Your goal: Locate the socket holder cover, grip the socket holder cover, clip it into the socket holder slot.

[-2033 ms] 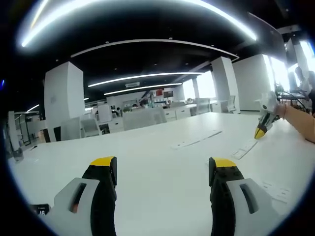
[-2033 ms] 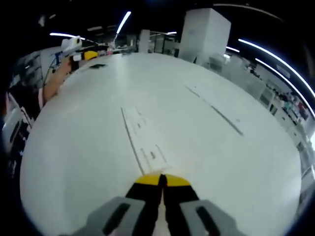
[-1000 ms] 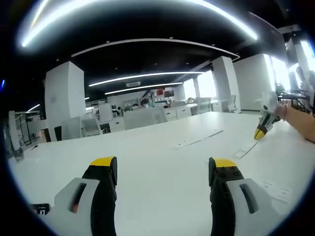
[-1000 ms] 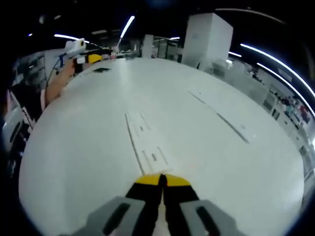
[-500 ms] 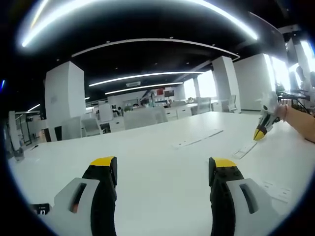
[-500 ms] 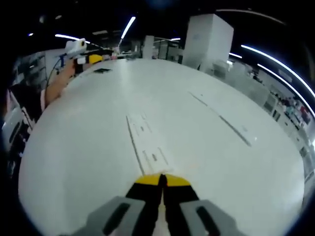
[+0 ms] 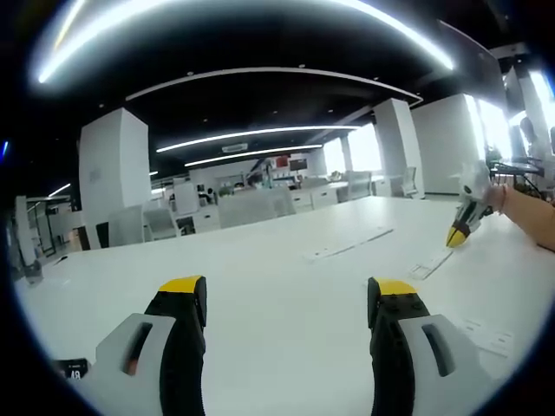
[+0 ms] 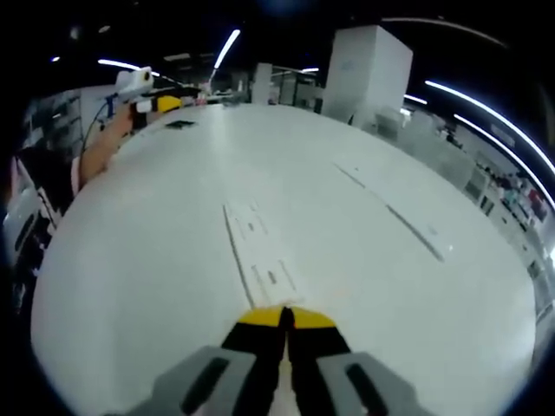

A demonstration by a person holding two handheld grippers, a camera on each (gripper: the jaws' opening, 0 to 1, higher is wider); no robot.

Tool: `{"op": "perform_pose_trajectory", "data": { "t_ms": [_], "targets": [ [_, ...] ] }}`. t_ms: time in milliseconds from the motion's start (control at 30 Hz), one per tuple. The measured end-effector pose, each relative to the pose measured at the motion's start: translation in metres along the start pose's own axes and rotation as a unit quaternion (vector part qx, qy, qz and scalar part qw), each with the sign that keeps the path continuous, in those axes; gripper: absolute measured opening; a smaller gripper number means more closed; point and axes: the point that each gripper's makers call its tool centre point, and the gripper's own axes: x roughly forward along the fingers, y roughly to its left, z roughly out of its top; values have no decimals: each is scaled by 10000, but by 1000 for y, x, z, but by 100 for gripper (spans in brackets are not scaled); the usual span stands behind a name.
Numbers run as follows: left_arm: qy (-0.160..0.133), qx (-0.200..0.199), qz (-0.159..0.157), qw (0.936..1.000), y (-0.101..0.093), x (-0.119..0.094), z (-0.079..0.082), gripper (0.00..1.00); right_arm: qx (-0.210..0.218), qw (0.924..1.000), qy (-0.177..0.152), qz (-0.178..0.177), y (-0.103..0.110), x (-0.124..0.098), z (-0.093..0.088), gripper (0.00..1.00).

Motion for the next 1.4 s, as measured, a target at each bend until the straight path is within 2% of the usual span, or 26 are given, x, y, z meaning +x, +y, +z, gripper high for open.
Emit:
{"op": "perform_pose_trajectory", "data": {
  "t_ms": [1167, 1400],
  "targets": [
    [37, 7, 8, 10000, 1, -1, -2, 75, -112, 9999, 68, -58, 5, 6, 5, 4],
    [51, 11, 3, 10000, 1, -1, -2, 75, -133, 9997, 198, -49, 5, 2, 3, 4]
  ]
}}
